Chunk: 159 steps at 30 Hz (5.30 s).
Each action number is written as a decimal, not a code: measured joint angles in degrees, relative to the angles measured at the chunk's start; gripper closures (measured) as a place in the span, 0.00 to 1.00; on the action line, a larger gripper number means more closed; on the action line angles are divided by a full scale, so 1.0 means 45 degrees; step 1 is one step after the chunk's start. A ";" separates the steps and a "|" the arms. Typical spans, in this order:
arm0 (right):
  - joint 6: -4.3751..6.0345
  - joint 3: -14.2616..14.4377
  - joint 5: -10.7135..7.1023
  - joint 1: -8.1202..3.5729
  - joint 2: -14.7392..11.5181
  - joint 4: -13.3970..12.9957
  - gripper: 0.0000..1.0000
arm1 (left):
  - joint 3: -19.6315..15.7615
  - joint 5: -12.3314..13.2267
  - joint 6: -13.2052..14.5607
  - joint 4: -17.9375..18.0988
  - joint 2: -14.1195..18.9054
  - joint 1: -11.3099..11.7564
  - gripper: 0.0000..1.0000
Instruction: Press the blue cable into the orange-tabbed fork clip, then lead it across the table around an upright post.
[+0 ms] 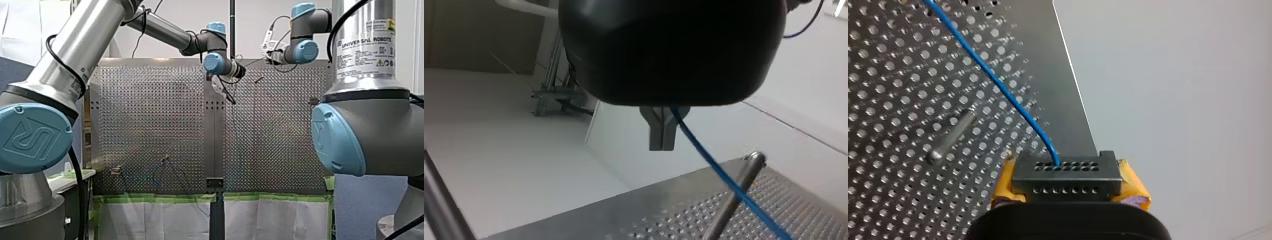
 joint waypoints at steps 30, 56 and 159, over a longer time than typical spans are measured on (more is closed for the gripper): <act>0.0442 -0.1242 0.0050 -0.1292 0.1063 0.0058 1.00 | 0.0150 0.1695 0.1594 0.2865 -0.0300 0.0767 1.00; 0.0400 -0.2691 0.0155 -0.1981 0.3630 -0.0565 1.00 | 0.2014 0.2246 0.0492 0.3570 -0.2388 0.1220 1.00; -0.1369 -0.0371 0.2200 -0.2496 1.0317 -0.4672 1.00 | 0.2014 0.0405 0.0651 0.2969 -0.4730 0.1430 0.00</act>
